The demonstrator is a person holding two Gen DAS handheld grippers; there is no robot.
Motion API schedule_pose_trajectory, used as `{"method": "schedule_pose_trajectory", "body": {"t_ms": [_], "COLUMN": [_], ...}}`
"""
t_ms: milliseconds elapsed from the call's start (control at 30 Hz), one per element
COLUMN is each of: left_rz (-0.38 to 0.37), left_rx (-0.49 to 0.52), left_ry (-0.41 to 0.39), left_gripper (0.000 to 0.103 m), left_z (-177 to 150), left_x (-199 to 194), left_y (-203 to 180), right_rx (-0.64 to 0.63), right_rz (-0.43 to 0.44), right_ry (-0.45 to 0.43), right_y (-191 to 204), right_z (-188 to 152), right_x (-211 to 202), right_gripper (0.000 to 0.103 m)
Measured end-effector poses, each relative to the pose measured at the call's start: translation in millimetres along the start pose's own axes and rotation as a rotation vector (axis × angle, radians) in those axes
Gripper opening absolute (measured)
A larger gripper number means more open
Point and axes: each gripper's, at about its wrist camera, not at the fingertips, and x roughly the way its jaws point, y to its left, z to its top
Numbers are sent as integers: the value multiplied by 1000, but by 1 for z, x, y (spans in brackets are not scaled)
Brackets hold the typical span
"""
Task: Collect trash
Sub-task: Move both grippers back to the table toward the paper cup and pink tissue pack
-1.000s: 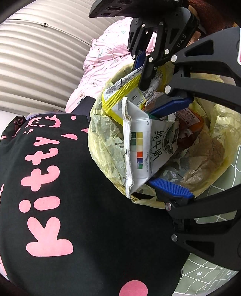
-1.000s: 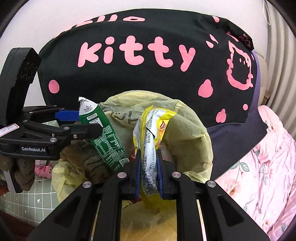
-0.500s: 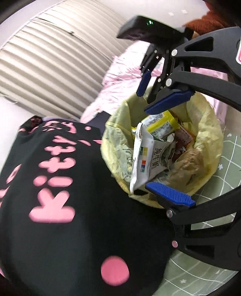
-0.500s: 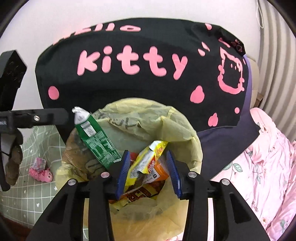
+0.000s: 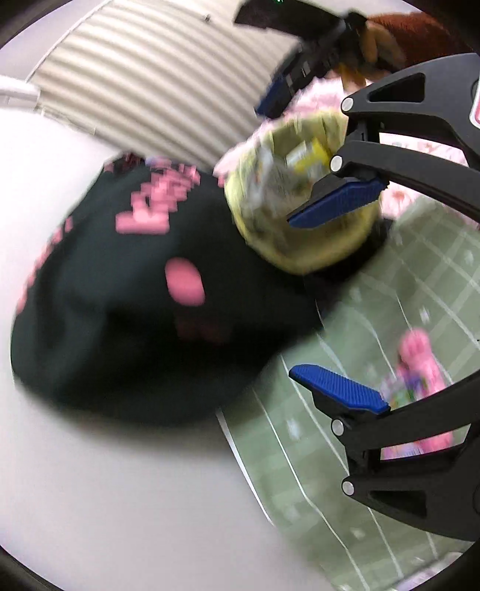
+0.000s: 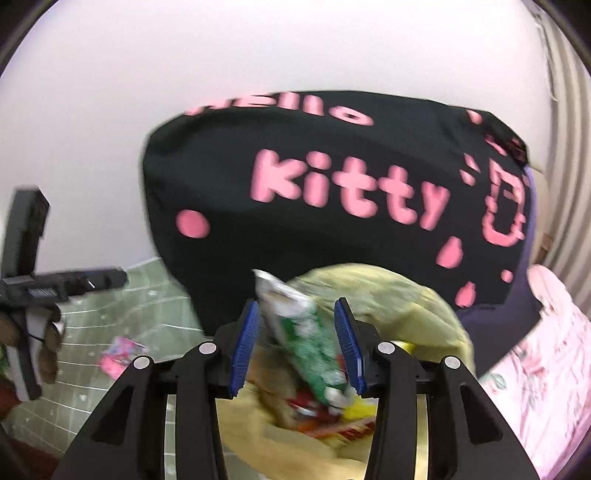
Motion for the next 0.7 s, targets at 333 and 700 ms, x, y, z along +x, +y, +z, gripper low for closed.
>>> {"method": "schedule_pose_trajectory", "body": {"t_ms": [333,700], "left_rz": [230,467], "left_rx": [-267,-454], "left_ry": [-43,-153], "left_gripper": [72,72], "left_z": [-67,-139], "left_x": [-58,-150], "left_y": [118,187], "right_rx": [-96,-163], "right_rz": [296,396], "right_ry": [193,388], "right_y": [111,199], "right_z": [-40,-87], "right_x": [76,158], "right_gripper": [40,40]}}
